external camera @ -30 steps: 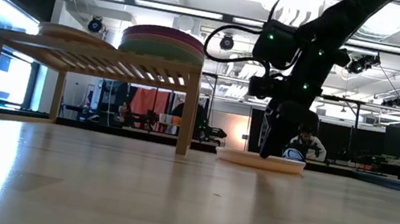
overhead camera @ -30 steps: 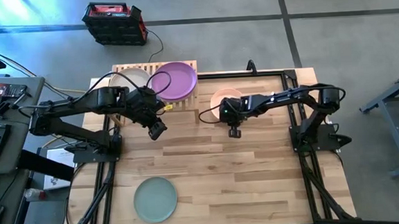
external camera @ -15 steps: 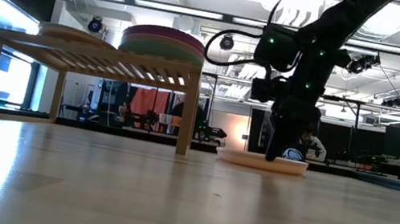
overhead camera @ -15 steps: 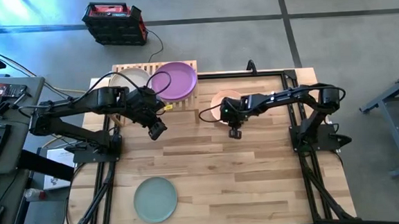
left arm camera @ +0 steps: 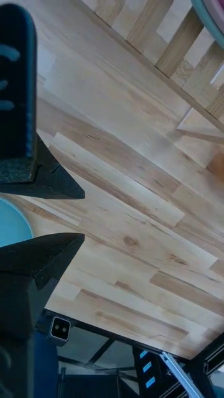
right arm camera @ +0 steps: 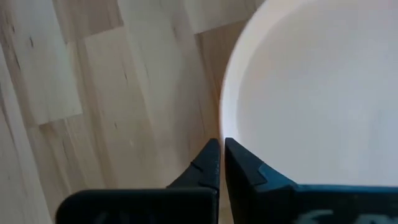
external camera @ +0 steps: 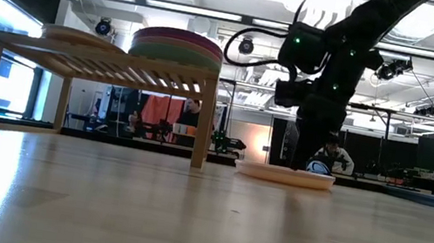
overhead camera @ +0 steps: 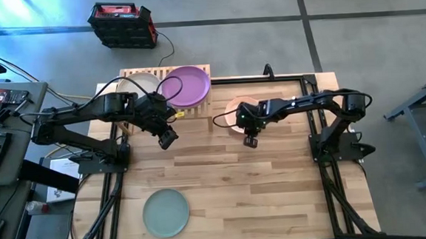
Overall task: Place and stack plates onto a shelf
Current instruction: Stack the light brown plate on top of the gray plate on the shelf
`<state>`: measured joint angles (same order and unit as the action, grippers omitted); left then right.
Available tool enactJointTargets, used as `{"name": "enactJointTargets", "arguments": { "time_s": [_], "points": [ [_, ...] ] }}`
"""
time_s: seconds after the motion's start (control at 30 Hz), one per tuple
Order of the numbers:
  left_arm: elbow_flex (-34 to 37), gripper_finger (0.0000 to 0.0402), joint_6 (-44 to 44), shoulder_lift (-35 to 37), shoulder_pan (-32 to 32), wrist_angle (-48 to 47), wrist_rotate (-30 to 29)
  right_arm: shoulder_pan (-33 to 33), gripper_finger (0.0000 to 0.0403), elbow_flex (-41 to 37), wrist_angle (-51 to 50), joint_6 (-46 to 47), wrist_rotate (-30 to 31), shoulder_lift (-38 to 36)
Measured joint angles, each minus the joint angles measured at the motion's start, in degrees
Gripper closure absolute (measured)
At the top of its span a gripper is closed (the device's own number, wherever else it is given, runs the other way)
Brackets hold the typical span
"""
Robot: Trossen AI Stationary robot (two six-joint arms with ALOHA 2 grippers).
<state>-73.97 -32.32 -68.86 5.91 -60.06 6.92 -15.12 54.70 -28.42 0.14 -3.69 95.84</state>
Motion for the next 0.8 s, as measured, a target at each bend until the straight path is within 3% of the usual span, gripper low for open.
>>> {"name": "enactJointTargets", "arguments": {
  "time_s": [0.33,0.6,0.8],
  "points": [
    [0.0,0.0316,0.0,0.0,0.0,0.0,0.0,0.0,0.0402,1.2,1.6,3.8,-0.4,0.0],
    [0.0,0.0316,-0.1,-0.5,0.0,0.0,0.0,-0.1,0.04,6.5,-0.9,3.9,-2.9,0.0],
    [0.0,0.0316,-0.4,-1.0,0.0,0.0,0.0,-0.2,0.0345,11.4,-5.0,3.8,-3.3,0.0]
  ]
}}
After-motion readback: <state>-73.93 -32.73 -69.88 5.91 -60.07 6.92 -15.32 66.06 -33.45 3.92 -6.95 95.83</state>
